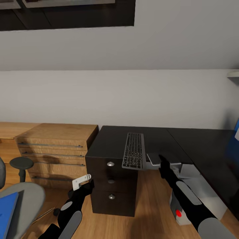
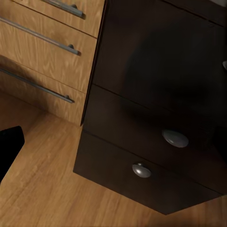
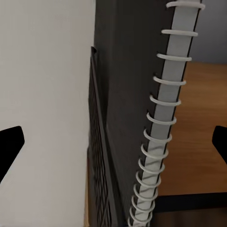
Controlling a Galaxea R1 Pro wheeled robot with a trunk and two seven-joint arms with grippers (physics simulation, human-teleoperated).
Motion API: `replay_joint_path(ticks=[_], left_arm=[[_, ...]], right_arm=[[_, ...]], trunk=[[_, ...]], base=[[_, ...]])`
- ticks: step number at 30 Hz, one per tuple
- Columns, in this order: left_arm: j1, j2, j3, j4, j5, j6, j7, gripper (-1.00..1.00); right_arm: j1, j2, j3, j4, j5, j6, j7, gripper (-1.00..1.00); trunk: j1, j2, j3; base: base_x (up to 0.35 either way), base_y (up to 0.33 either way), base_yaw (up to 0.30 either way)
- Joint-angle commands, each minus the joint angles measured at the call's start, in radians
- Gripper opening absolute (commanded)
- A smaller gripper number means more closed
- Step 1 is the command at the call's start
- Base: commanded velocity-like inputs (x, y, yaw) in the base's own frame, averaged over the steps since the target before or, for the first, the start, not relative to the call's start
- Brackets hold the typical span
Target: In the bedroom, organize the workspace by keeping the computer under the desk, ensuring the monitor is on the desk, placing the keyboard on the desk next to the monitor, placing the mouse on the desk next to the keyboard, moving the folder from the swivel chair onto the desk next to the mouse, stacking the notebook on top of the folder with the pen on top of the notebook, and positioning the swivel chair next to the desk.
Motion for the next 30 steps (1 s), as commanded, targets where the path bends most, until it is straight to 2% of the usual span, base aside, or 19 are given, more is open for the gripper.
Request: replay_joint_path(ticks=[1, 13, 30], left_arm=[[-0.001, 0.001, -0.002, -0.001, 0.005, 0.003, 0.008, 1.00], [-0.001, 0.001, -0.003, -0.001, 0.004, 0.003, 0.008, 1.00], [-0.001, 0.001, -0.003, -0.001, 0.008, 0.003, 0.008, 1.00]], right_arm=[[-0.001, -0.001, 0.003, 0.000, -0.010, 0.000, 0.004, 1.00], [-0.001, -0.001, 0.003, 0.000, -0.010, 0.000, 0.004, 1.00], [-0.001, -0.001, 0.003, 0.000, -0.010, -0.001, 0.004, 1.00]], trunk=[[-0.004, 0.007, 0.002], [-0.050, 0.091, 0.040], [-0.050, 0.091, 0.040]], base=[[0.000, 0.000, 0.000], [0.000, 0.000, 0.000], [0.000, 0.000, 0.000]])
